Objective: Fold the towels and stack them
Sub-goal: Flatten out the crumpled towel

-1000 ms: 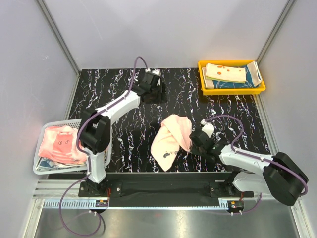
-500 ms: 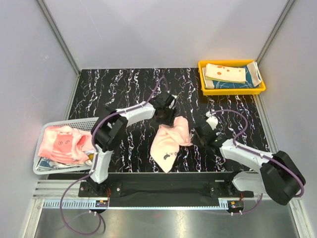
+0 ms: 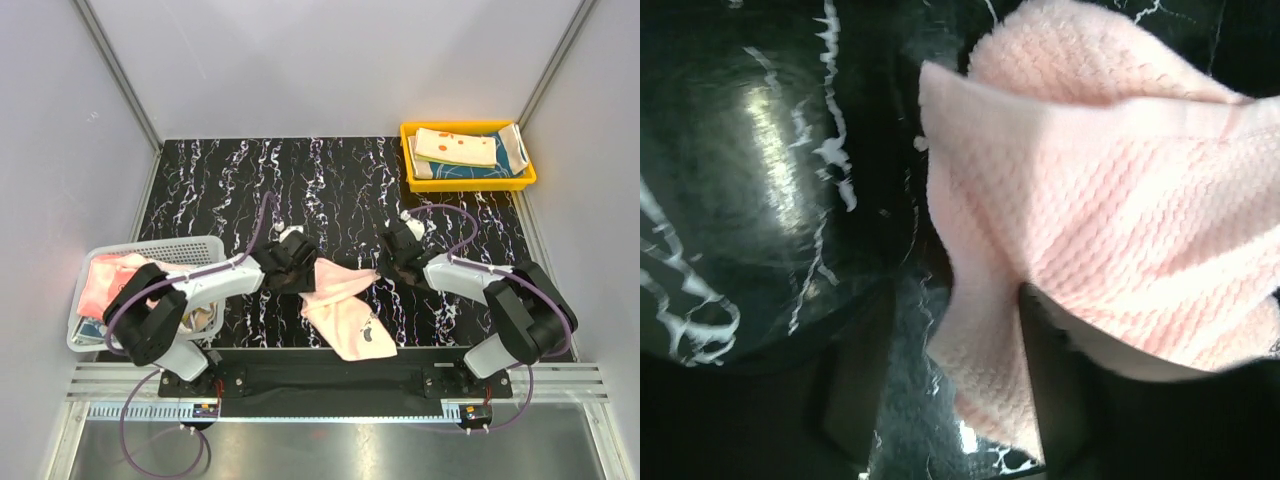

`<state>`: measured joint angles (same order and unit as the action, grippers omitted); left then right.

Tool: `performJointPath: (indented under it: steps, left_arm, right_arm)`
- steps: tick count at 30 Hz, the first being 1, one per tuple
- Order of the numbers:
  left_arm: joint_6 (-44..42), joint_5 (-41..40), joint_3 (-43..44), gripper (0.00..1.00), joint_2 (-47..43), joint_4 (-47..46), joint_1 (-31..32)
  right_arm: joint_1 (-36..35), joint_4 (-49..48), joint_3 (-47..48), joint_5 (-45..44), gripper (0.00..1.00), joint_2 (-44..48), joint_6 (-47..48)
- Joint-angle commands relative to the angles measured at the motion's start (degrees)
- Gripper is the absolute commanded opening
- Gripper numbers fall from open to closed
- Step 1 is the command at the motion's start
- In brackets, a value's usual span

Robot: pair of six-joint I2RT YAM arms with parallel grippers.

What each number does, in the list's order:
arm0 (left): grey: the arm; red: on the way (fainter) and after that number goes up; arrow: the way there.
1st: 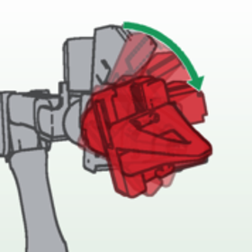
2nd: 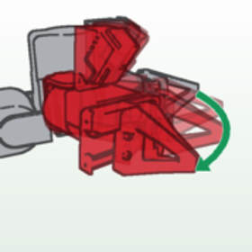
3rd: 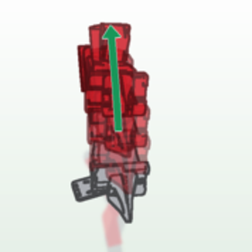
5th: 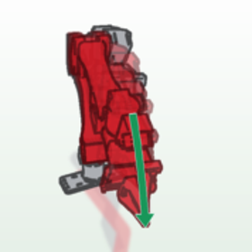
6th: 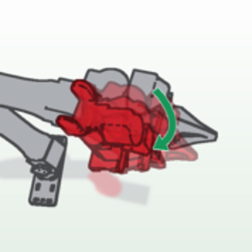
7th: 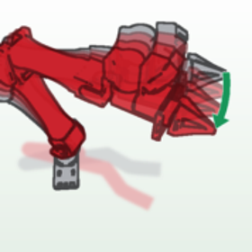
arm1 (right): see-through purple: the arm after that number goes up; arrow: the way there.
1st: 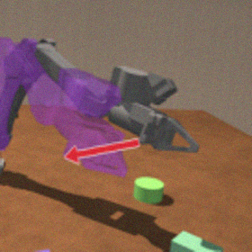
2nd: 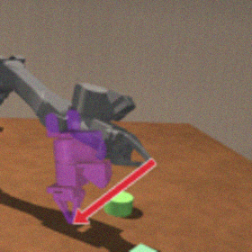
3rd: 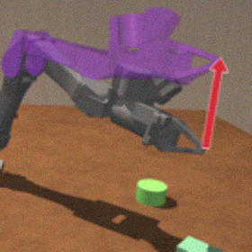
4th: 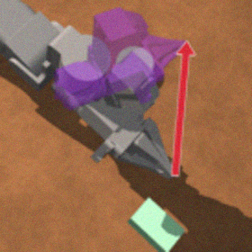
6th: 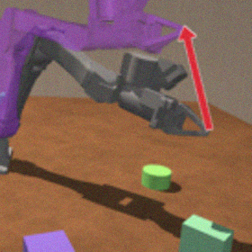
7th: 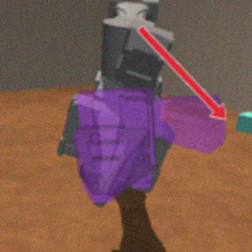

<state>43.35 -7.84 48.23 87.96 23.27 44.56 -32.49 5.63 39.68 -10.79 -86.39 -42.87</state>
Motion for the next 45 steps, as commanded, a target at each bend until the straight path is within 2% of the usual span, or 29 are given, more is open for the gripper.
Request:
performJointPath:
  steps: [1,5,11,15,21,28,40,45]
  left_arm:
    - [1.30,-9.02,4.23,0.62,-5.34,2.04,-0.08]
    - [-2.91,-12.47,11.09,0.65,-4.91,7.31,-1.74]
    - [-6.35,-4.22,13.21,0.64,0.45,5.57,-6.75]
    - [-7.67,1.24,13.12,0.63,3.79,4.42,-8.78]
    - [-7.06,11.34,9.61,0.61,6.34,-3.31,-10.72]
    - [-5.47,14.25,7.76,0.58,8.62,-8.59,-12.12]
    - [-4.51,14.08,8.38,0.38,10.83,-10.08,-12.47]
    - [-4.68,12.41,8.64,0.20,8.90,-8.94,-12.39]
  right_arm:
    - [0.94,-1.76,2.50,-0.03,0.00,-1.06,1.83]
    - [1.11,-1.76,3.21,0.41,0.00,-1.76,1.92]
    - [1.11,-1.67,3.65,0.59,0.00,-1.59,2.35]
    - [1.29,-1.67,3.74,0.85,0.00,-2.03,2.36]
    - [1.20,-1.94,3.30,1.03,0.00,-2.12,2.53]
    - [1.90,-1.59,2.25,0.50,0.00,-1.50,2.62]
    - [2.96,-2.02,0.57,0.68,0.00,-1.32,2.70]
    - [3.13,-2.20,0.66,0.85,0.00,-1.15,2.62]
